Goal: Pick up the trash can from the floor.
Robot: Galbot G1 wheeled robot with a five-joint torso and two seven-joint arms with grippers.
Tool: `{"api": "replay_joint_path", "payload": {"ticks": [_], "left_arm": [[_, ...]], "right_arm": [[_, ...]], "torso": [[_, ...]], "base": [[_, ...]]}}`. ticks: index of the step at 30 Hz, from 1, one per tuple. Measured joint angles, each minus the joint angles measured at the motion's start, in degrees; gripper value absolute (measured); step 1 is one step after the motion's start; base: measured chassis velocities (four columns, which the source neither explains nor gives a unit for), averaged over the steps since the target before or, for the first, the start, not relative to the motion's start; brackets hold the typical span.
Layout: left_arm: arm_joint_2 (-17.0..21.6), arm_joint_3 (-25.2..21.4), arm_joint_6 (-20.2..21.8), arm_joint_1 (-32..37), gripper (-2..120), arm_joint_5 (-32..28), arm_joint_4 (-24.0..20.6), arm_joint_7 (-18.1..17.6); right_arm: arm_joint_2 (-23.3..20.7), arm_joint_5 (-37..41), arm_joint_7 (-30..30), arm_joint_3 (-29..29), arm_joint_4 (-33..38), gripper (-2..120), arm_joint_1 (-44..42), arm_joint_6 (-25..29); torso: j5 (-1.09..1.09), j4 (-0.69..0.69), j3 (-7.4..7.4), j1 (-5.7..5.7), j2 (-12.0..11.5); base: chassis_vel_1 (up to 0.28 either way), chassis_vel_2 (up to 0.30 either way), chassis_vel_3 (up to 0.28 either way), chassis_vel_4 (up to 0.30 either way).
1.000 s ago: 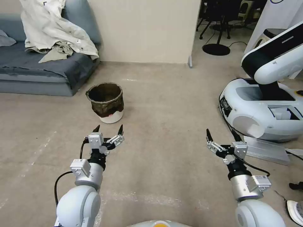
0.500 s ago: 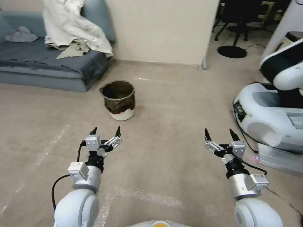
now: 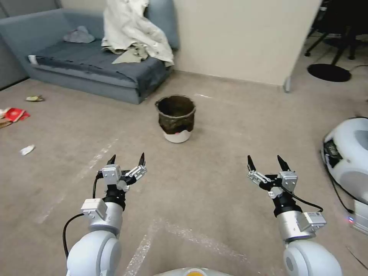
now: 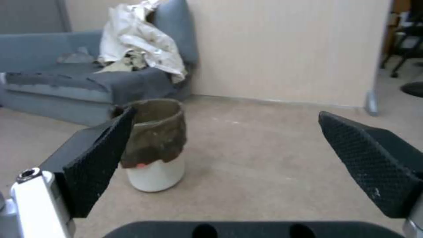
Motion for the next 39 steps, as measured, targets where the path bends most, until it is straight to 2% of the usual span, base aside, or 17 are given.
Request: {"api": "replay_joint_path", "payload": {"ticks": [20, 39], "left_arm": [[-0.04, 0.15, -0.51, 0.58, 100, 0.67, -0.52, -0.19], [0.06, 0.09, -1.31, 0.17, 100, 0.64, 0.02, 0.02]], "right_arm": [[0.34, 0.25, -2.13, -0.02, -0.94, 100, -0.34, 2.29], [0.8, -0.01, -2.2, -0.45, -1.05, 100, -0.32, 2.3]], "torso": [[0.0, -0.01, 0.0, 0.0, 0.0], [0.0, -0.02, 0.0, 0.0, 0.0]], "base": [[-0.014, 0.013, 0.008, -0.015], [-0.171, 0.179, 0.179, -0.174]]}}
